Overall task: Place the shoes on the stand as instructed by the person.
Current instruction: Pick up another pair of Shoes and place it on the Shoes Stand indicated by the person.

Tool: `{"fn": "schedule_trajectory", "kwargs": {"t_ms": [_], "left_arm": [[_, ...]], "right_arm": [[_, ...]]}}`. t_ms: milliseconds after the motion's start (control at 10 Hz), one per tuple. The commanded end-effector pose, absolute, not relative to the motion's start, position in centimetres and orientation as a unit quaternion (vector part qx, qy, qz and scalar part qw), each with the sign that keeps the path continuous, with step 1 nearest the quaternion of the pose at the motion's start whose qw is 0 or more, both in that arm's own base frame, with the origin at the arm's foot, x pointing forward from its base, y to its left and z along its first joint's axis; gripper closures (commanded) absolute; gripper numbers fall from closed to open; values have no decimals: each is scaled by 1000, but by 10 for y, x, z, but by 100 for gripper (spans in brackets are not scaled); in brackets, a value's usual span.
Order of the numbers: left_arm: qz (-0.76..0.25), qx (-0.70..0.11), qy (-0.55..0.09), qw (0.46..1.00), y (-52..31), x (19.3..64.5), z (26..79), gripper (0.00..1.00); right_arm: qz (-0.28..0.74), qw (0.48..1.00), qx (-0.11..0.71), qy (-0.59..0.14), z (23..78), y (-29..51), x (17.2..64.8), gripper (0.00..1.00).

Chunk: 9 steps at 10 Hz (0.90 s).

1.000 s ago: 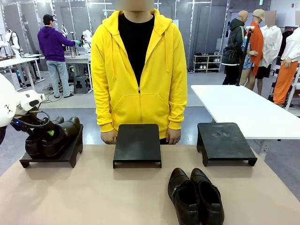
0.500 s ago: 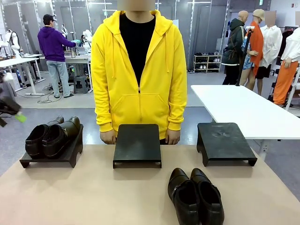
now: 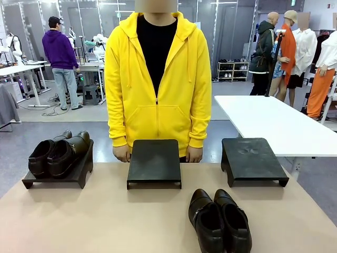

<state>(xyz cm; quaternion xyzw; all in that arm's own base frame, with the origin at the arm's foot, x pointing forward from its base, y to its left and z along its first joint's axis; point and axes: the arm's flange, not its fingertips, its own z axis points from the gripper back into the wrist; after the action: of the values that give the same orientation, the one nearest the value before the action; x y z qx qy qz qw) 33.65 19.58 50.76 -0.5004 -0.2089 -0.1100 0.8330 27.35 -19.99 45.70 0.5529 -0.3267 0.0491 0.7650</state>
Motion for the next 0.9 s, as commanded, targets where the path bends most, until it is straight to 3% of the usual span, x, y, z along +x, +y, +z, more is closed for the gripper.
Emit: {"fn": "schedule_trajectory", "kwargs": {"t_ms": [0, 300, 400, 500, 800], "left_arm": [[-107, -591, -218, 770, 221, 302, 464, 0], [-91, -640, -245, 722, 236, 281, 421, 0], [-81, -644, -244, 720, 238, 294, 419, 0], [-82, -626, -241, 737, 230, 264, 421, 0], [-82, -626, -241, 737, 230, 264, 421, 0]], "right_arm": [[52, 761, 555, -332, 458, -200, 273, 0], [52, 761, 555, -332, 458, -200, 273, 0], [52, 761, 555, -332, 458, -200, 273, 0], [52, 761, 555, -332, 458, -200, 273, 0], [52, 761, 555, -332, 458, -200, 273, 0]]}}
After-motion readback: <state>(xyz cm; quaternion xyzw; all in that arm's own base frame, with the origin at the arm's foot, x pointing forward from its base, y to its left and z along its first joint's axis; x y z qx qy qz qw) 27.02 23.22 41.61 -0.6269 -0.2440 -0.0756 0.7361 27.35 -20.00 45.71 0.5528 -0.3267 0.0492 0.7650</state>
